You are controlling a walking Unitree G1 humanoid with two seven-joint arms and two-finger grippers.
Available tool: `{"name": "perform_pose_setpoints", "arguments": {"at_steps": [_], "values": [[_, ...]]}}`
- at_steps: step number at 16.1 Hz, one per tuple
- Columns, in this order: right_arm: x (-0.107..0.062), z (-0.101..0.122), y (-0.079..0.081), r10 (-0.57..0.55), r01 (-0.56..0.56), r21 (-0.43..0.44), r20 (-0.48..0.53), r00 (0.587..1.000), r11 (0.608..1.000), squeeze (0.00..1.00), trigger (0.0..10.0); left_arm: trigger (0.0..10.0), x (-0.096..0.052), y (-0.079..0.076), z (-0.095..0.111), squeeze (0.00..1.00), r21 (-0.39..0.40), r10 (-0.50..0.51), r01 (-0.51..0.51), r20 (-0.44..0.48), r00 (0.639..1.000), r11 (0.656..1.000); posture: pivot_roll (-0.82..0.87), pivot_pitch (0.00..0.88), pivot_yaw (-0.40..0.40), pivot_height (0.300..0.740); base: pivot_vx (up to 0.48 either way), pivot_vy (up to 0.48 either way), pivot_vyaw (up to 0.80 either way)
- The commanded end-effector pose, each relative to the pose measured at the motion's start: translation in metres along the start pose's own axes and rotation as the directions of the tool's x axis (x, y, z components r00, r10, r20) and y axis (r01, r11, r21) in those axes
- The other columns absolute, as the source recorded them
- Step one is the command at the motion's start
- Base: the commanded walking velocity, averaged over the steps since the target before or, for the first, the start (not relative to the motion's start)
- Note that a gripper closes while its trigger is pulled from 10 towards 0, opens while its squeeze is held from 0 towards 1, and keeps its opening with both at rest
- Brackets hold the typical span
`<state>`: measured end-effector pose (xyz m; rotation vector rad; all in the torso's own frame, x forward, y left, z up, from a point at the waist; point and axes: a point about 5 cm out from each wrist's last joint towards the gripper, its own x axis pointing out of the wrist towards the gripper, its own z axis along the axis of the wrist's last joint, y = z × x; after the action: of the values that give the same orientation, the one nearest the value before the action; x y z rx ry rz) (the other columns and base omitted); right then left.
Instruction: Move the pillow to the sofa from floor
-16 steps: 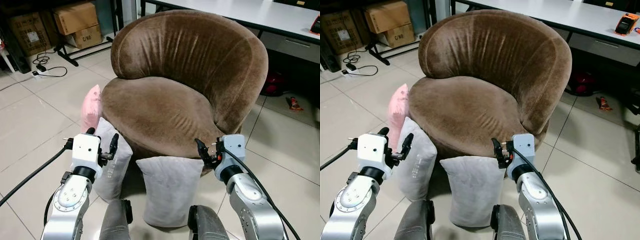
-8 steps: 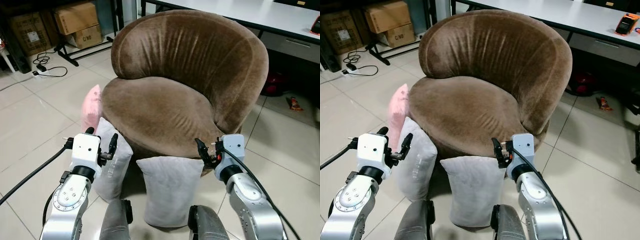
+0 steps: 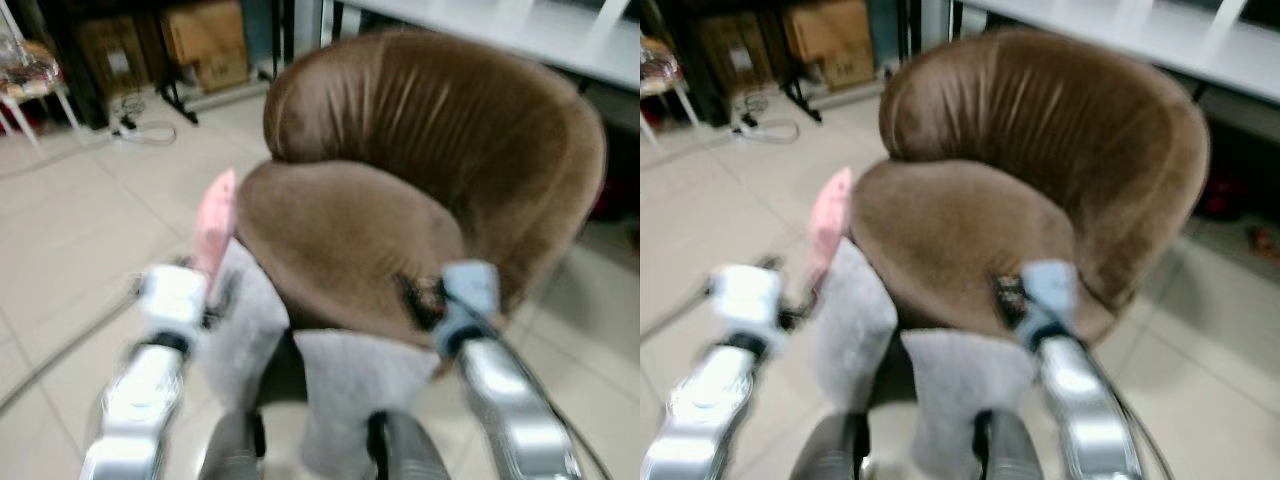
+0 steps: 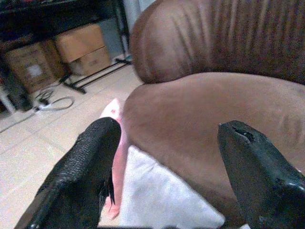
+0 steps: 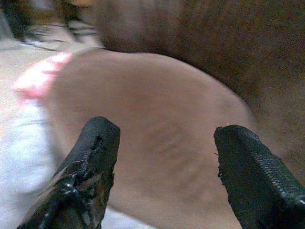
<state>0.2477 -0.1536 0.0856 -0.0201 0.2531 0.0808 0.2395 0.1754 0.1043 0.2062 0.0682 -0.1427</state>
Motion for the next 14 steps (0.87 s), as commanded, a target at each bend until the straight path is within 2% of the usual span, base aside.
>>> {"name": "perform_pose_setpoints", "arguments": {"at_steps": [1, 5, 14], "values": [[0.0021, 0.0021, 0.0043, -0.001, 0.001, 0.014, -0.002, 1.0, 1.0, 0.0, 10.0, 10.0, 0.0, 0.008, 0.0004, 0.0, 0.034, 0.02, -0.019, -0.007, 1.0, 0.999, 0.01, 0.0, -0.017, 0.595, 0.0, 0.0, 0.0], [0.0024, 0.0007, 0.0015, -0.012, 0.012, 0.015, -0.005, 1.0, 1.0, 0.0, 10.0, 10.0, 0.0006, 0.0049, -0.0018, 0.0, 0.051, -0.005, 0.006, -0.017, 1.0, 0.999, 0.01, 0.0, -0.018, 0.555, 0.0, 0.0, 0.0], [0.0044, -0.0046, 0.0061, 0.039, -0.039, -0.008, -0.049, 0.998, 0.999, 0.0, 10.0, 10.0, 0.0016, 0.0013, -0.0037, 0.0, 0.082, -0.053, 0.056, -0.028, 0.998, 0.995, 0.01, 0.0, -0.025, 0.48, 0.0, 0.0, 0.0]]}}
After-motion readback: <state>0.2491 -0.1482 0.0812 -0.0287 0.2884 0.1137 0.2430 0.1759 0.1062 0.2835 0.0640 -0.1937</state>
